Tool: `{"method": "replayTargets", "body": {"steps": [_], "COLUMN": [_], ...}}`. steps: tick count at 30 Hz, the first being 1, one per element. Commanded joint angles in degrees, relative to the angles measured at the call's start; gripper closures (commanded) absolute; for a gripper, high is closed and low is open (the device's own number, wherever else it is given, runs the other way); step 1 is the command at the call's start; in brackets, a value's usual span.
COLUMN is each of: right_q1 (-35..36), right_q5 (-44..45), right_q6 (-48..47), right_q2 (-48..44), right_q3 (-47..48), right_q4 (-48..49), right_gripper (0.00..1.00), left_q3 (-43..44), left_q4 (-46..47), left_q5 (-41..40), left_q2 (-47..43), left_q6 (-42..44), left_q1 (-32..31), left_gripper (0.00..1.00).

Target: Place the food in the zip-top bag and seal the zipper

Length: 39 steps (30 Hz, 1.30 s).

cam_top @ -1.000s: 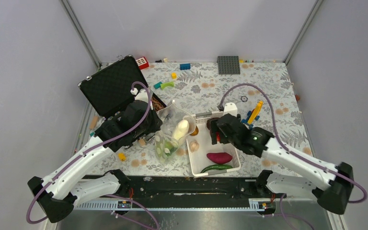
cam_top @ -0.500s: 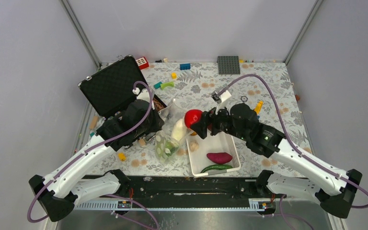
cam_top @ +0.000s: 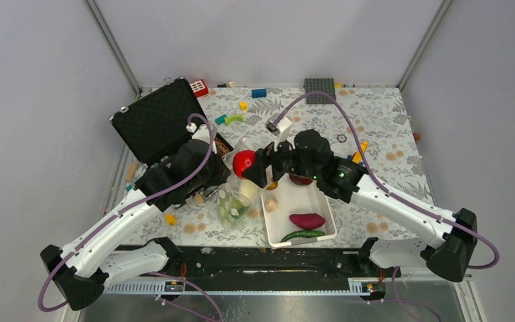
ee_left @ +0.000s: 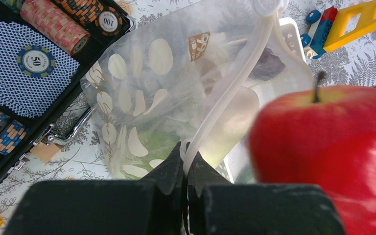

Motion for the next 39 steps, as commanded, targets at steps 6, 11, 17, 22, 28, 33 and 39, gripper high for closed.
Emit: {"method": "replayTargets", "body": {"steps": [6,11,17,22,28,33,39], "right_q1": [3.6,5.2,5.5,5.6,5.6,5.6,5.3], "right_q5": [11.4,16.5,18.1,15.2,8.7,8.3,20.7], "right_q6": [-6.7,-8.8,-8.9,-9.5,-9.7,-9.5,-6.6], "right_q2": [8.6,11.4,11.8,10.5,7.4,2.9,-4.9], "right_q3": [8.3,11.6,12.4,12.2,11.1,8.1,1.6], "right_q4": [-4.5,-9.4,-11.2,-11.2,-9.4,-6.4,-5.2], "right_gripper": [0.26,0.11,0.00,0.00,0.00,0.00,0.00], "left_q3": [0.4,0.4,0.3,0.2,0.2,-0.1,-0.7], "left_q4": [2.6,2.3,2.0,1.9,1.9,1.9,2.3], "left_q5": [1.5,1.7,1.2,1.0,0.8,0.4,-0.7], "left_q2": [-2.0,-3.1,-3.7,-3.9,-4.4,-4.5,-4.1], "left_q6": [0.3,0.4,0.3,0.3,0.3,0.4,0.2], "left_q1": [0.3,0.3,0.3,0.3,0.3,0.3,0.3], "left_gripper": [1.00,1.00,1.00,1.00,1.00,1.00,1.00]}}
